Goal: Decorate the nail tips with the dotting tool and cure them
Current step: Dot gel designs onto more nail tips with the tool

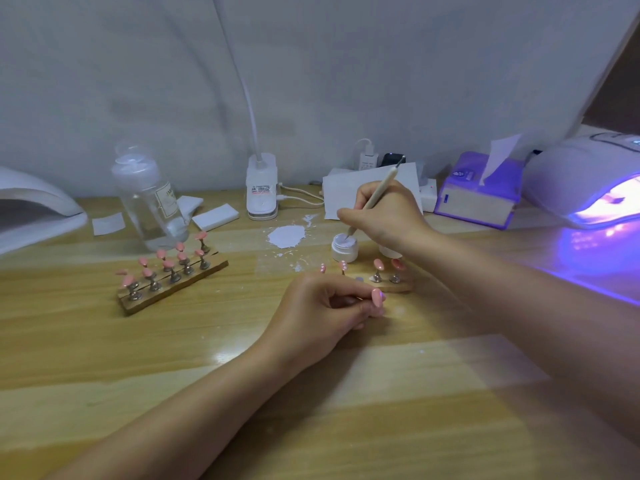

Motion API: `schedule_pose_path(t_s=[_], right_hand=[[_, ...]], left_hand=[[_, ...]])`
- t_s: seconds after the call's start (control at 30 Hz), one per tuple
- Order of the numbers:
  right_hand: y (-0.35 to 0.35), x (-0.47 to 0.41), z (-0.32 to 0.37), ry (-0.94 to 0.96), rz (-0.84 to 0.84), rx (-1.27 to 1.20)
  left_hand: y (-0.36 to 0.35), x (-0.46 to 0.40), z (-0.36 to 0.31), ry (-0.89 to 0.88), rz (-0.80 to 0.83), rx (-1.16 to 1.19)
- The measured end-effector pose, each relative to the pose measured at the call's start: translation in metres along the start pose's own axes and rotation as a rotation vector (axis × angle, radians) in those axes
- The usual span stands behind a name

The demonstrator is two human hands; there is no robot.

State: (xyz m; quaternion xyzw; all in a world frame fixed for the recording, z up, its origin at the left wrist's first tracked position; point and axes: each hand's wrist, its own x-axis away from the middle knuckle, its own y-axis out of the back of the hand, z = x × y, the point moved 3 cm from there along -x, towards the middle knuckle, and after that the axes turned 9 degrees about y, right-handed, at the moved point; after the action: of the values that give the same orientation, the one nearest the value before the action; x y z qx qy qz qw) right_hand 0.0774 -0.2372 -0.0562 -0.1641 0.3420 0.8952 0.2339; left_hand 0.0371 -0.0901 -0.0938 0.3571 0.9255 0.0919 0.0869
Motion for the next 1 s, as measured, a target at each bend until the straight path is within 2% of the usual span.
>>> schedule_pose_path(t_s=[0.17,0.53,0.7,0.83,1.0], right_hand=[[-0.009,-0.001,-0.001,0.011,0.056,0.084],[-0.007,-0.002,0.001,0.028,0.086,0.086],[0.024,0.016,0.022,0.048,-0.148,-0.231],[0.038,0.062,0.028,0.012,-0.160,-0.471],[0.031,0.105,0.026,-0.054,-0.208,-0.572]], left_hand=[[0.000,0.000,0.000,-0.003,0.003,-0.018],[0.000,-0.001,0.003,0.022,-0.020,-0.032],[0.001,-0.001,0.002,0.053,-0.003,-0.014],[0.000,-0.001,0.000,0.066,0.002,0.008],[0.001,-0.001,0.000,0.025,0.008,-0.061]])
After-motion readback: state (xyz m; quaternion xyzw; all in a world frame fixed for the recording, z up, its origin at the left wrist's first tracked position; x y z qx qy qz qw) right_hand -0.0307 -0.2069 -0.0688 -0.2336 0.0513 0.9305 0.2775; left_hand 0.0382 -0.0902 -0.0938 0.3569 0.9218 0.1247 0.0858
